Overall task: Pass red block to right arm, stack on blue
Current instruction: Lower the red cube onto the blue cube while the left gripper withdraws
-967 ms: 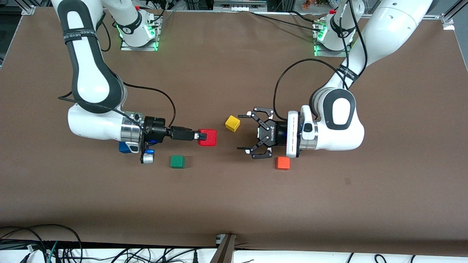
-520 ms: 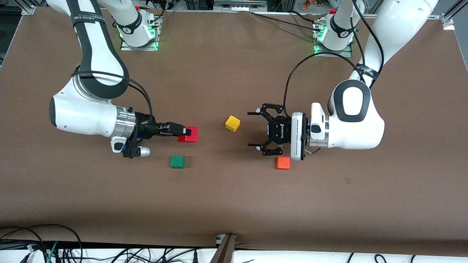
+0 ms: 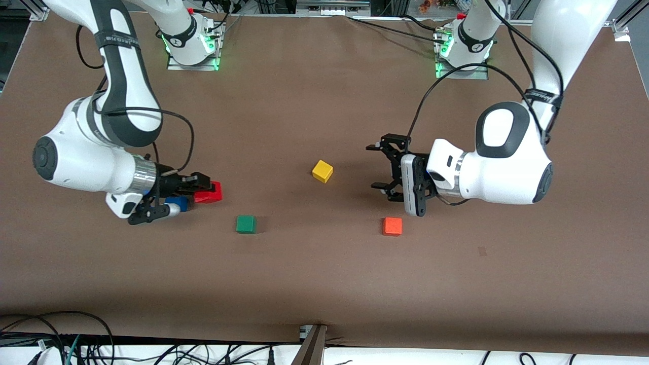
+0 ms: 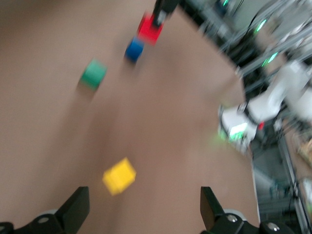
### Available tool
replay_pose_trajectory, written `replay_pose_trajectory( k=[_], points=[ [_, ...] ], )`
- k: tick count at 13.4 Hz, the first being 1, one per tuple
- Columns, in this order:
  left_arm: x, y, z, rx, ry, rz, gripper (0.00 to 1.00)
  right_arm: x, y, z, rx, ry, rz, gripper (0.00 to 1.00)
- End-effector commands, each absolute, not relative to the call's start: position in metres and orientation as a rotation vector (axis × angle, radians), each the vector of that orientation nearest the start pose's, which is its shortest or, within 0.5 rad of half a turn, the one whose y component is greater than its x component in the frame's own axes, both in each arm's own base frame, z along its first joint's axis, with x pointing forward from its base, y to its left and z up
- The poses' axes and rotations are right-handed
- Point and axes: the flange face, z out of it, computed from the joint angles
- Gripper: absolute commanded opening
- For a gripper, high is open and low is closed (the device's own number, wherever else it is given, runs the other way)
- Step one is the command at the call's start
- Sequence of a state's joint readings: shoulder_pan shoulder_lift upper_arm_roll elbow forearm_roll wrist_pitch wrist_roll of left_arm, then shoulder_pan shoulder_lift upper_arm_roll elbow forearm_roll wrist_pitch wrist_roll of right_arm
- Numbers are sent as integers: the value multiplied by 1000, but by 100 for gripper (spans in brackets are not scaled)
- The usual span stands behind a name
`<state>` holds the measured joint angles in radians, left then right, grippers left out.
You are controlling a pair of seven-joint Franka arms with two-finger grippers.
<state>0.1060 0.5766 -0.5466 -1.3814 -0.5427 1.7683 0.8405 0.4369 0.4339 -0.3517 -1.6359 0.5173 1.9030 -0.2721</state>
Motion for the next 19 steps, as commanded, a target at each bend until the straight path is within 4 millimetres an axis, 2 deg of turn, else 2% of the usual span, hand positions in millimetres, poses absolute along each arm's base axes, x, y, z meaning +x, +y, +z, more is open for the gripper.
replay_pose_trajectory(
  k=[1, 2, 5, 8, 9, 10, 11, 12, 13, 16, 18, 19],
  points=[
    [637, -246, 460, 2165, -1174, -116, 100, 629, 80, 366, -2877, -312, 165, 0],
    [638, -228, 462, 2260, -1130, -213, 100, 625, 68, 357, -2913, -306, 167, 0],
    [634, -190, 499, 2535, -1032, -399, 100, 609, 45, 329, -2990, -288, 95, 0],
    [629, -164, 525, 2808, -779, -509, 100, 599, 38, 302, -3047, -289, -28, 0],
    [631, -149, 535, 2875, -661, -499, 100, 598, 37, 296, -3058, -286, -51, 0],
    [621, -141, 555, 2960, -558, -466, 100, 599, 36, 293, -3062, -285, -59, 0],
    [617, -140, 555, 3022, -464, -483, 100, 599, 36, 292, -3063, -274, -57, 0],
    [608, -123, 570, 3089, -338, -447, 100, 599, 37, 291, -3065, -271, -59, 0],
    [599, -123, 573, 3130, -282, -346, 100, 599, 35, 286, -3072, -268, -64, 0],
    [569, -92, 567, 3169, -125, -38, 100, 593, 32, 272, -3088, -260, -96, 0],
    [553, -75, 572, 3178, 15, -26, 100, 593, 32, 271, -3088, -254, -94, 0],
    [545, -61, 577, 3177, 79, -24, 100, 593, 32, 269, -3091, -254, -92, 0]
  ],
)
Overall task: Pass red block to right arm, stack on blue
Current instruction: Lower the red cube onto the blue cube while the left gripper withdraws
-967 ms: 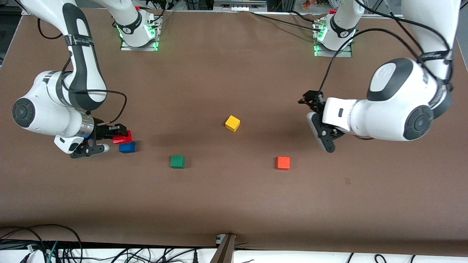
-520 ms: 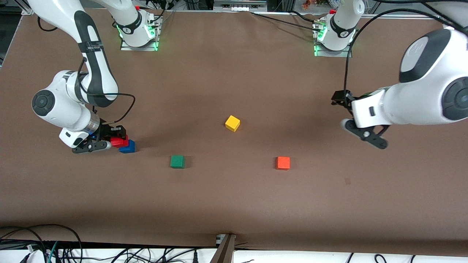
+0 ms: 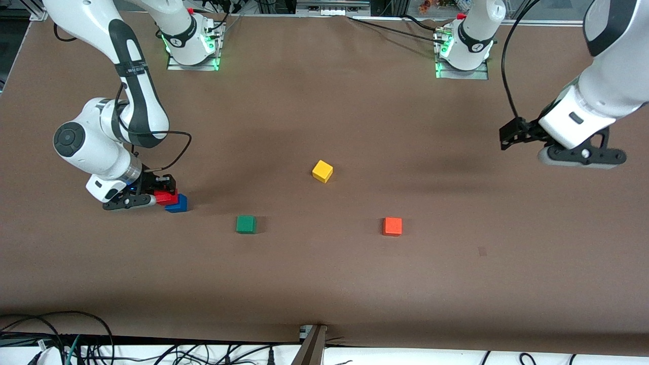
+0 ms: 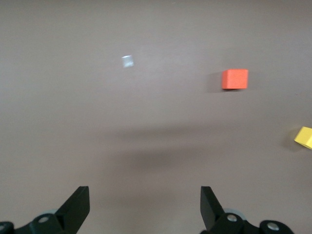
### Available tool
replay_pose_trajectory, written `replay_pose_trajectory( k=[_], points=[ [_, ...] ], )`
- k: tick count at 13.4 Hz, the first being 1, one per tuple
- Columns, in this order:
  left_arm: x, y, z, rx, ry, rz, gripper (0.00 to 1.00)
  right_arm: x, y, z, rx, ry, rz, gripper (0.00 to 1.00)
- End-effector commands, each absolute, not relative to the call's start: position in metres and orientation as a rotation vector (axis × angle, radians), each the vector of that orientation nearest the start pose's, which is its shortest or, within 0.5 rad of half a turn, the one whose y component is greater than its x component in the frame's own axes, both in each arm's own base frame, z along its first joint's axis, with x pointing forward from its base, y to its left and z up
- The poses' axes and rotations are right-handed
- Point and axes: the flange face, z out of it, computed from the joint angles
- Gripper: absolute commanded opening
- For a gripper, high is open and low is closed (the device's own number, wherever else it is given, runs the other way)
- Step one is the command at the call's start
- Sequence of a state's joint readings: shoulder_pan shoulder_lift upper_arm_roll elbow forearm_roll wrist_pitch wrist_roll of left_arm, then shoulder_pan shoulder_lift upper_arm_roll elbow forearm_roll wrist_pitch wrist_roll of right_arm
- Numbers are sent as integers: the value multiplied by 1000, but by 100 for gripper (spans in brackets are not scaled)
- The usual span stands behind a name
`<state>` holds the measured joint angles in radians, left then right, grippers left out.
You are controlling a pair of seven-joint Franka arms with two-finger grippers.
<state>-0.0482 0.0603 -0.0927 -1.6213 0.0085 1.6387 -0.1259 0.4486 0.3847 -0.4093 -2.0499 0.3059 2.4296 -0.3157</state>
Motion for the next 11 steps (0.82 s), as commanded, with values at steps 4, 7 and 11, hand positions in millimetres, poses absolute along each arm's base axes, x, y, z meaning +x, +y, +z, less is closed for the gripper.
replay_pose_trajectory(
  k=[4, 7, 11],
  points=[
    [533, -54, 574, -3108, -91, 98, 100, 597, 33, 261, -3103, -241, -109, 0],
    [545, -54, 569, -3179, -118, 124, 100, 598, 33, 260, -3105, -239, -111, 0],
    [548, -57, 572, -3179, -98, 114, 100, 598, 34, 259, -3105, -238, -112, 0]
  ],
)
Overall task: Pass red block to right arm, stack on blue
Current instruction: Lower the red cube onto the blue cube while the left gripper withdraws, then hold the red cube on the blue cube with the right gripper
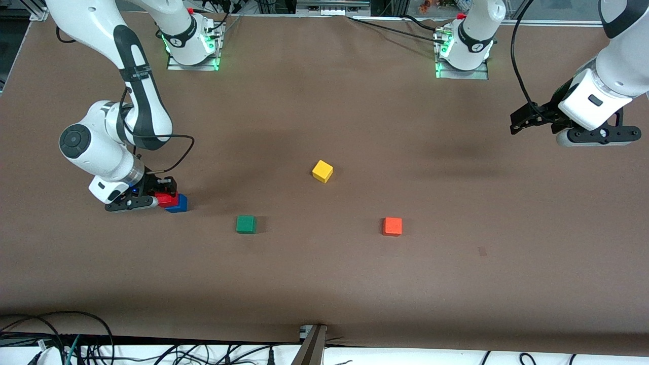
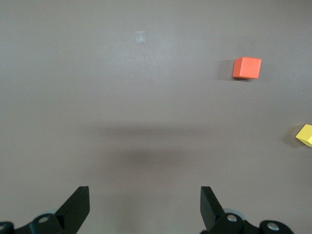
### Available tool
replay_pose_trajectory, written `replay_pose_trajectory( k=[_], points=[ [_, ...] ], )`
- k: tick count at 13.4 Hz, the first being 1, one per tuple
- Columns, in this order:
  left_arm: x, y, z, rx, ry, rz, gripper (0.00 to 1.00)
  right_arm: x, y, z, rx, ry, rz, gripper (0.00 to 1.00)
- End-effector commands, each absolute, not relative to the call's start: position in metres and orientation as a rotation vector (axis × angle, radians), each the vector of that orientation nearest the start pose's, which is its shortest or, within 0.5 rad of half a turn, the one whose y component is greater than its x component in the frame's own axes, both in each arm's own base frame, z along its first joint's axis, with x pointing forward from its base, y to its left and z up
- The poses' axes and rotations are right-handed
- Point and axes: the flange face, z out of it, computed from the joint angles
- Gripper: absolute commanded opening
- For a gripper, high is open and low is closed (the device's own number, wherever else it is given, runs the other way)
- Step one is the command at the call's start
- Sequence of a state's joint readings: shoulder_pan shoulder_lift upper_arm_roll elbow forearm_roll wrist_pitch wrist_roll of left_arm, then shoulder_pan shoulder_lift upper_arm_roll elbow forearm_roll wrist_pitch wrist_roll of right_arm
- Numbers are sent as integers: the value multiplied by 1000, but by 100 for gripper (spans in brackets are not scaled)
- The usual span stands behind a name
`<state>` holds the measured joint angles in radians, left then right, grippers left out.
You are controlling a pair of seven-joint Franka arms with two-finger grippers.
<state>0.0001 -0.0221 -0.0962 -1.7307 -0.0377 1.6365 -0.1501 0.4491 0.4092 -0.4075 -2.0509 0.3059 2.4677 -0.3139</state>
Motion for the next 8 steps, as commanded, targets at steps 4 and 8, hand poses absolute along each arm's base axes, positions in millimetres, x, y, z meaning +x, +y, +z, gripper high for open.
replay_pose_trajectory(
  k=[4, 8],
  points=[
    [549, -55, 573, -3181, -73, 108, 100, 601, 39, 260, -3106, -205, -117, 0],
    [548, -57, 572, -3180, -71, 120, 100, 602, 42, 261, -3106, -214, -122, 0]
  ],
)
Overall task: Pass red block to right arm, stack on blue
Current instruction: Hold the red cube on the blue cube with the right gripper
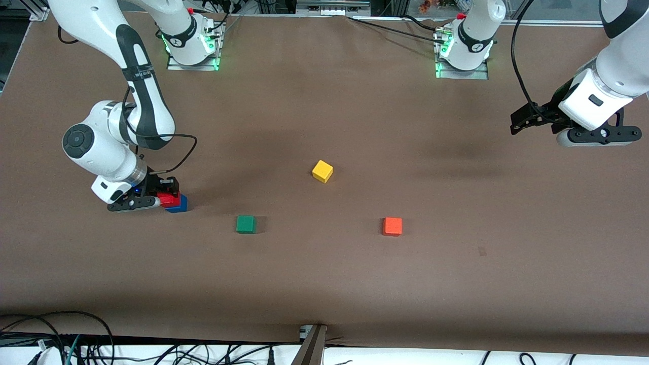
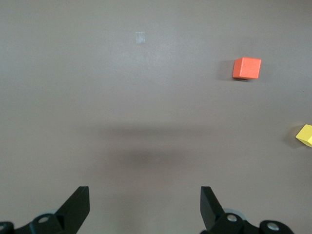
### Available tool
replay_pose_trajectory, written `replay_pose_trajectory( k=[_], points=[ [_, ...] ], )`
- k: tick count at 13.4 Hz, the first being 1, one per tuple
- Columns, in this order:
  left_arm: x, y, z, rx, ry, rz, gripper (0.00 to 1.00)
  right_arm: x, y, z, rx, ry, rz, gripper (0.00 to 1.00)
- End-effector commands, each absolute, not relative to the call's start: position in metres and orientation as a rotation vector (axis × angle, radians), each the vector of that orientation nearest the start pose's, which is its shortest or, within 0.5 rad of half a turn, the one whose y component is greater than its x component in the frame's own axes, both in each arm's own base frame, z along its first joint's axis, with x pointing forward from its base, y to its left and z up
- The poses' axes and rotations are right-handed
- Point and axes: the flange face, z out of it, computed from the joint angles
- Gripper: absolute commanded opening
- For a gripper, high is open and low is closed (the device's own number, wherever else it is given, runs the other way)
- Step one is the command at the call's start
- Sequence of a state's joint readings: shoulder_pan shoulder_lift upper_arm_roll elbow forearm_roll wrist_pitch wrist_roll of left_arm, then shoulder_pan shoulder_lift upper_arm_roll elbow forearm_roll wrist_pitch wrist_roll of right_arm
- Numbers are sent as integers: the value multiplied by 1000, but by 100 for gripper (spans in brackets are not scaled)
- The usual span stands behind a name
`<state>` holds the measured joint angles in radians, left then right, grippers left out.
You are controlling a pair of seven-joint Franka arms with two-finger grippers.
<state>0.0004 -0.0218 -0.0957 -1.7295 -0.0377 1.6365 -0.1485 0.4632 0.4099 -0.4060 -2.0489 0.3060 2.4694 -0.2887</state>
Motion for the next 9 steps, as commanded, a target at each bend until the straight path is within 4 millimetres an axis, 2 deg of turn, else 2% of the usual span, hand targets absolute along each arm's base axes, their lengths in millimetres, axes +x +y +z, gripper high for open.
replay_pose_trajectory(
  k=[1, 9],
  points=[
    [547, -56, 572, -3179, -73, 125, 100, 604, 42, 259, -3108, -216, -120, 0],
    [546, -58, 573, -3177, -67, 128, 100, 607, 41, 255, -3114, -215, -117, 0]
  ],
)
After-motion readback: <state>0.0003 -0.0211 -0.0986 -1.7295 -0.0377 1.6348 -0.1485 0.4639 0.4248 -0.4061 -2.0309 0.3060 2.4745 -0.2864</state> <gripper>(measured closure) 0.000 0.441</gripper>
